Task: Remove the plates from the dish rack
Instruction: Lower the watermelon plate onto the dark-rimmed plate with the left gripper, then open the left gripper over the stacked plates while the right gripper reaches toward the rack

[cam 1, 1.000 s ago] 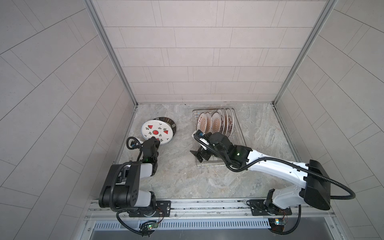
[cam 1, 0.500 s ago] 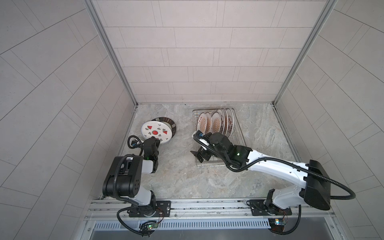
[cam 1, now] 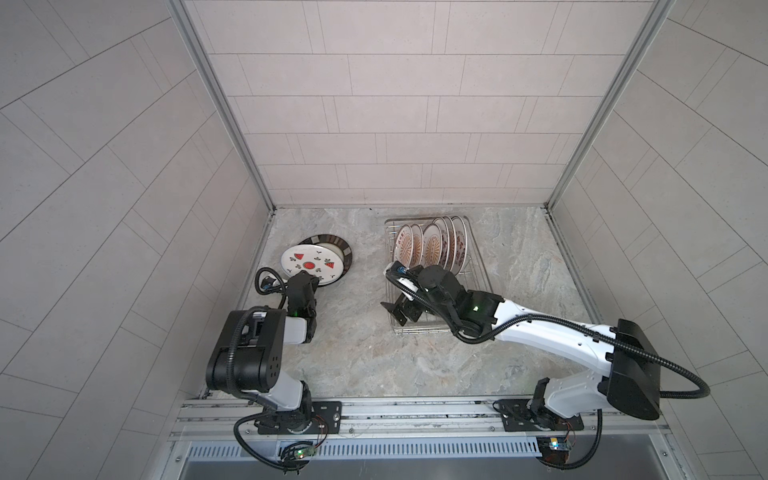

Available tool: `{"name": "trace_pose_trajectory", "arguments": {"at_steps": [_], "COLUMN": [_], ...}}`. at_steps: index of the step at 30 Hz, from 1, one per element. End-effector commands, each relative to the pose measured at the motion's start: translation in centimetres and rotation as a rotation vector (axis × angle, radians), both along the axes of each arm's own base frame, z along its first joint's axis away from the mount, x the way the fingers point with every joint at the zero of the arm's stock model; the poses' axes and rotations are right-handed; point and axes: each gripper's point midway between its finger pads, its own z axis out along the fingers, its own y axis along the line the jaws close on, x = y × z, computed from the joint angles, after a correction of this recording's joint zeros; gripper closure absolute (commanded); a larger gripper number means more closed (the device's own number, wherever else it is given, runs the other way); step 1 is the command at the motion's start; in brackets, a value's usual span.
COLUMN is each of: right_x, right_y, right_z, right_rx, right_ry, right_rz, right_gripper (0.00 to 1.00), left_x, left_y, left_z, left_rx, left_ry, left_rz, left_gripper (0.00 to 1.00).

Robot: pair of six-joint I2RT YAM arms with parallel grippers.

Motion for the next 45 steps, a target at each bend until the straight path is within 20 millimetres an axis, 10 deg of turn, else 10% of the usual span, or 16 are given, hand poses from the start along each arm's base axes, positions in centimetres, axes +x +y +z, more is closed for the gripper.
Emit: {"name": "trace_pose_trajectory", "arguments": {"at_steps": [1,45], "right_x": [0.1,5.0], "right_y": [0.7,7.8], "right_z": [0.8,-2.5], "right_rx": [0.010,0.038], "right_ry": [-0.004,0.173], "right_rz": [0.014,0.028], "right_gripper": [0.00,0.01], "left_x": [0.9,1.3], "left_y": [1.0,2.9], "left_z": [2.1,-1.4], "left_rx": [0.051,0.165], "left_ry": [-0.049,0.177], "left_rz": [0.042,0.114], "left_gripper": [0.73,0.77]}}
